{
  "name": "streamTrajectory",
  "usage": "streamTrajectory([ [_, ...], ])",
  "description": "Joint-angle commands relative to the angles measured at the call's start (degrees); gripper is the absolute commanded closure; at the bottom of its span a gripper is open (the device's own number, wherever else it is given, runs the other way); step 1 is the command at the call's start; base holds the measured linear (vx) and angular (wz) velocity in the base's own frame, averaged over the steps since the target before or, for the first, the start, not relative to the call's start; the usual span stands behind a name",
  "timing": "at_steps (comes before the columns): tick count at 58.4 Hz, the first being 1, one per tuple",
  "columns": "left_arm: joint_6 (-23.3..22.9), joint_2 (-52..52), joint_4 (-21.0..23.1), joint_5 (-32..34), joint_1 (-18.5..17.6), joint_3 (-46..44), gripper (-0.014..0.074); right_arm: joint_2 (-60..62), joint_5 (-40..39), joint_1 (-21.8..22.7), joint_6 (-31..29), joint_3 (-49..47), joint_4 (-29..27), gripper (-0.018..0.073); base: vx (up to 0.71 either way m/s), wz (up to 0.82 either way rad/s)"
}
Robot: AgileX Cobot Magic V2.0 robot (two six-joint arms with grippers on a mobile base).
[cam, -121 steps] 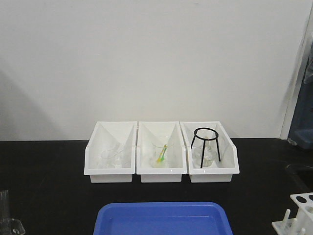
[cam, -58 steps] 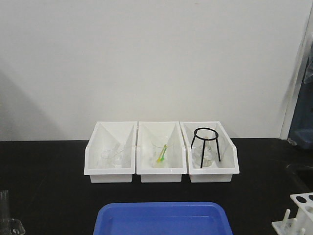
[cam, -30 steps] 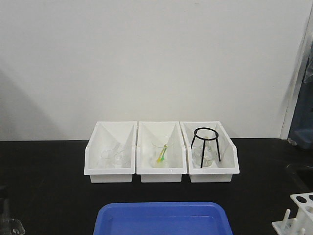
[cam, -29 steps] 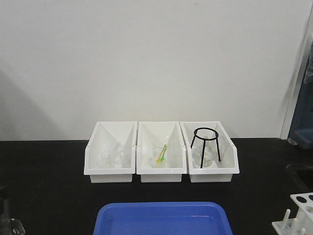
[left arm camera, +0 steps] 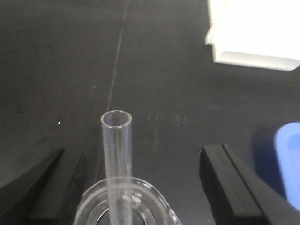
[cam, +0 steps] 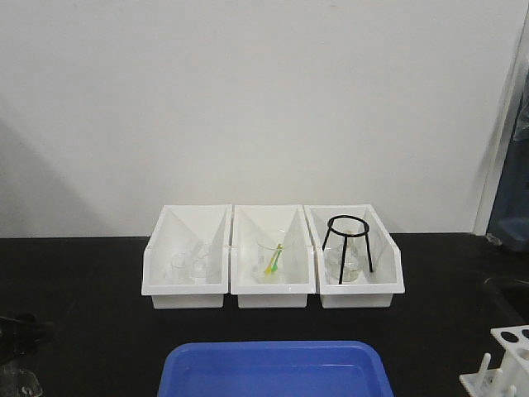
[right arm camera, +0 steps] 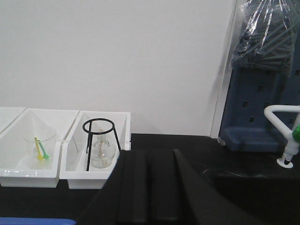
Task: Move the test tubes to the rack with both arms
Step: 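Close the left gripper on the test tube and lift it out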
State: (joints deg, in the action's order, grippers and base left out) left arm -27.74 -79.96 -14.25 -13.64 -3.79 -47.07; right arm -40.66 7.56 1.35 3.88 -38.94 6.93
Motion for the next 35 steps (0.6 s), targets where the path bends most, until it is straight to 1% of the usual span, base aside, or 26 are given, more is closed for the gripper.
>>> streamTrajectory([
  [1,0.5,0.46,-1.58,4.8,0.04,-2.33,0.0003,0.0,-3.76,-0.04,-0.4,-2.0,0.63,0.0564,0.0,0.0],
  [11,0.42,-1.02,-4.6,6.34,0.04,-2.33,0.0003,0.0,-3.76,-0.04,-0.4,-2.0,0.63,0.0564,0.0,0.0],
  [22,0.47,-2.9,-4.7,6.04,0.56,-2.33,0.0003,0.0,-3.76,-0.04,-0.4,-2.0,0.63,0.0564,0.0,0.0],
  [35,0.47,-3.25,-4.77,7.66,2.74,-2.33,0.0003,0.0,-3.76,-0.04,-0.4,-2.0,0.58,0.0564,0.0,0.0],
])
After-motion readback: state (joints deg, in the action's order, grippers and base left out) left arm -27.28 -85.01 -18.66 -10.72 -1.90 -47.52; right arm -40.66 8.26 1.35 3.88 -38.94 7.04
